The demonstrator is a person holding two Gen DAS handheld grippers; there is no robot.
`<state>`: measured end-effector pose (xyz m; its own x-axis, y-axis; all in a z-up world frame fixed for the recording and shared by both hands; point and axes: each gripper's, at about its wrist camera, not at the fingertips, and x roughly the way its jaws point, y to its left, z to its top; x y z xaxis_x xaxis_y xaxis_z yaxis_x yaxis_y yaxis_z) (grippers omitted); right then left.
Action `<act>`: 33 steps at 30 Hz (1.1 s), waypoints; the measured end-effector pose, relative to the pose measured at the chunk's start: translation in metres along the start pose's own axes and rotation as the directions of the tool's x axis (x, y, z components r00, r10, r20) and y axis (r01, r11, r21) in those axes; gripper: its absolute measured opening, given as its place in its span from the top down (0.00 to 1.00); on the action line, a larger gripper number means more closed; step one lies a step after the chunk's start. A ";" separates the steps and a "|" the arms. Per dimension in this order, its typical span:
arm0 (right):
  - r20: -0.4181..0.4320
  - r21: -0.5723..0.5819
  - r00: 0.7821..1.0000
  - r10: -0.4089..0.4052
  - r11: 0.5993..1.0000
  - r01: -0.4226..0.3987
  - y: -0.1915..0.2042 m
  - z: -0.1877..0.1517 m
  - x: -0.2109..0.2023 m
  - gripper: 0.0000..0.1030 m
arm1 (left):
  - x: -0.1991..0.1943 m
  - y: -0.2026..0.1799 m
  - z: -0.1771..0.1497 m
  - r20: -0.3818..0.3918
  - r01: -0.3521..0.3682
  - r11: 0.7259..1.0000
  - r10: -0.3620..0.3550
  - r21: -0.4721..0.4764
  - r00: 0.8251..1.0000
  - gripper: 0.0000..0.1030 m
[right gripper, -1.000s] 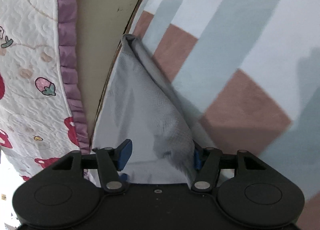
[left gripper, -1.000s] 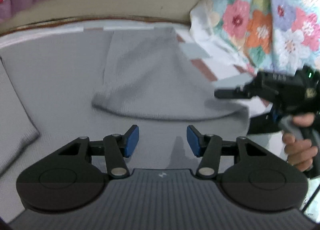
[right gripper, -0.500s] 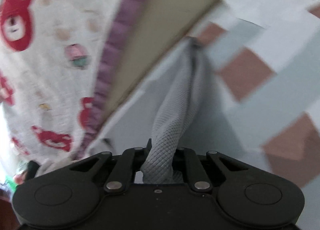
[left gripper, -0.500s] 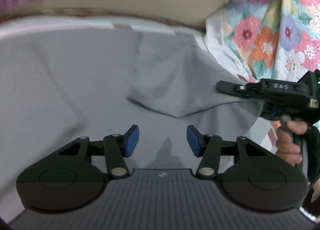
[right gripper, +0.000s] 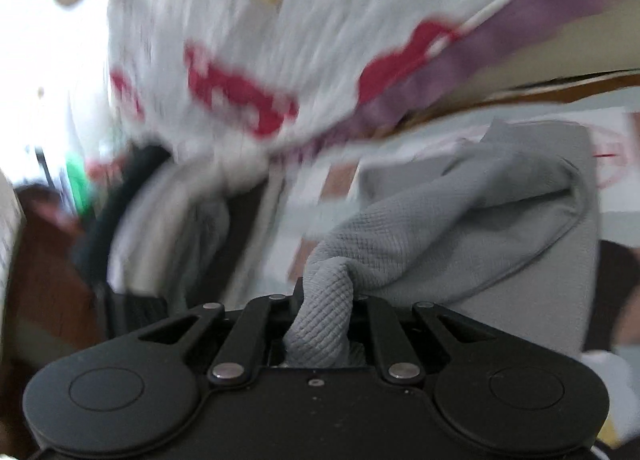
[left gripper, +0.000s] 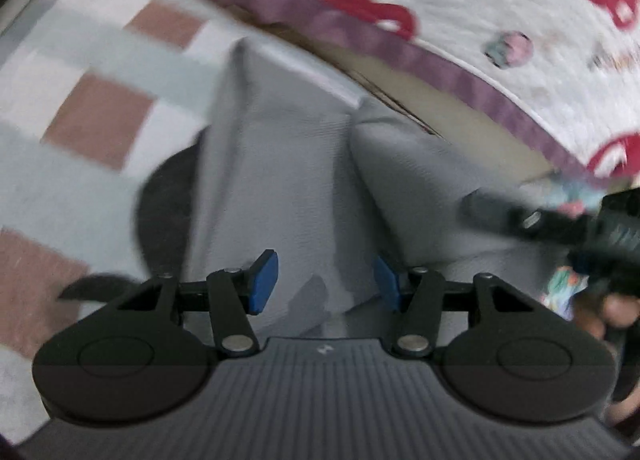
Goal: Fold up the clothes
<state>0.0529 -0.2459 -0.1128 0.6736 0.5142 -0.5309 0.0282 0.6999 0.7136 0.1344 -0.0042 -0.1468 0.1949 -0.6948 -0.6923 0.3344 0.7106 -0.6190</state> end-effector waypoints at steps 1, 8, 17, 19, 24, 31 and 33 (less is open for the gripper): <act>-0.034 -0.026 0.999 -0.016 1.000 0.015 0.004 -0.002 0.018 0.89 | 0.000 0.007 0.001 0.007 0.002 1.000 -0.001 -0.016 1.000 0.50; -0.063 -0.043 0.996 -0.066 0.997 0.063 -0.005 -0.028 0.050 0.89 | 0.006 0.027 0.012 0.015 0.064 0.992 -0.063 -0.106 0.998 0.50; -0.027 -0.286 0.997 -0.068 0.956 0.057 0.015 -0.050 0.033 0.67 | 0.014 0.028 0.015 -0.024 0.078 0.992 -0.081 -0.101 0.996 0.47; 0.005 -0.299 0.999 -0.046 0.953 0.046 0.016 -0.057 0.021 0.58 | 0.014 0.026 0.015 -0.027 0.040 0.996 -0.043 -0.078 0.999 0.47; 0.105 -0.153 0.993 -0.060 0.985 0.076 -0.012 -0.094 -0.042 0.53 | 0.009 0.016 0.017 -0.015 0.055 0.998 -0.056 -0.039 0.998 0.47; 0.059 -0.188 0.980 -0.192 0.962 0.200 -0.020 -0.121 -0.056 0.52 | 0.015 0.006 0.015 -0.019 0.062 0.998 -0.063 -0.011 0.998 0.46; 0.046 -0.198 0.984 -0.170 0.964 0.176 -0.016 -0.123 -0.048 0.52 | 0.017 0.005 0.013 -0.021 0.069 0.998 -0.069 -0.006 0.997 0.46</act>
